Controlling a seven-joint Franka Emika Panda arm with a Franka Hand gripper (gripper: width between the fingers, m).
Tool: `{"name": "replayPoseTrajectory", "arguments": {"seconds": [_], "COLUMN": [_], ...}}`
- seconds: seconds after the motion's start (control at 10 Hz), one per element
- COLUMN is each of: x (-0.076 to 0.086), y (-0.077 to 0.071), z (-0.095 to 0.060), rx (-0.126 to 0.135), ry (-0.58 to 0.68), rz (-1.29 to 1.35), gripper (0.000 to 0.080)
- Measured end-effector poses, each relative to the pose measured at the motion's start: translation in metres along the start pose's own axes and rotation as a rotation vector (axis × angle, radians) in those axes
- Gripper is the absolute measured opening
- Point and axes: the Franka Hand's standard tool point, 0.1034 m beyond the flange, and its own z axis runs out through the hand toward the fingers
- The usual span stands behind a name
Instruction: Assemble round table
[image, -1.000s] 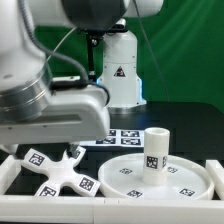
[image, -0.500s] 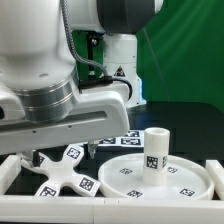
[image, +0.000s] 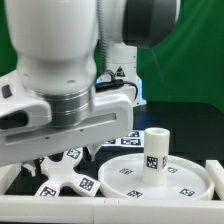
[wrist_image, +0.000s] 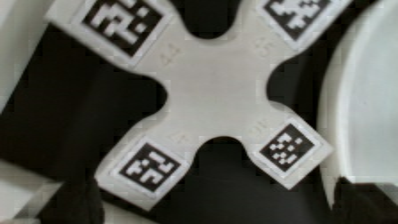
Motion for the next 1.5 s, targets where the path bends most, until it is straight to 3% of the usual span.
{"name": "replayPoseTrajectory", "arguments": {"seconds": [0.5, 0.6, 0.7, 1.2, 1.5], "x": [0.0, 0.002, -0.003, -0.007, -0.015], "y": [0.0, -0.001, -0.002, 0.0, -0.004], "z": [0.001, 0.001, 0.003, 0.007, 0.03], "rx": [0.002, -0.027, -0.03, -0.024, -0.036], "ry": [0.001, 0.007, 0.0, -0.006, 0.014], "rz": [0.001, 0.019, 0.014, 0.016, 0.043], "gripper": [0.0643, 0.0643, 0.0643, 0.0643, 0.0643]}}
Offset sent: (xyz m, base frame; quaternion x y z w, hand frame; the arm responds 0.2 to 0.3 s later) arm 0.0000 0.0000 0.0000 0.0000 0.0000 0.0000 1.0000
